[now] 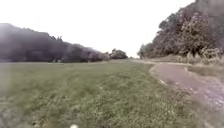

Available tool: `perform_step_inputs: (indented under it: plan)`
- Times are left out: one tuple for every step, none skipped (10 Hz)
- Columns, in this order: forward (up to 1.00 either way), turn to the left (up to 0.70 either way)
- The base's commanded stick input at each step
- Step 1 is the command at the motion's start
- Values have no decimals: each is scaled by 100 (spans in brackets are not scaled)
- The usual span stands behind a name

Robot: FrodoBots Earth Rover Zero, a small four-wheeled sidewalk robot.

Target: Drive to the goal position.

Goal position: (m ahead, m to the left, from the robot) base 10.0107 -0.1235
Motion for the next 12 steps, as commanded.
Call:
perform_step_inputs:
  plan:
    - [70, 0]
    - [70, 0]
    - [70, -3]
    - [70, -10]
    - [70, -34]
    - [70, -34]
    - [70, -34]
    - [70, -34]
    - [70, -34]
    - [70, -34]
    - [70, -34]
    - [70, -34]
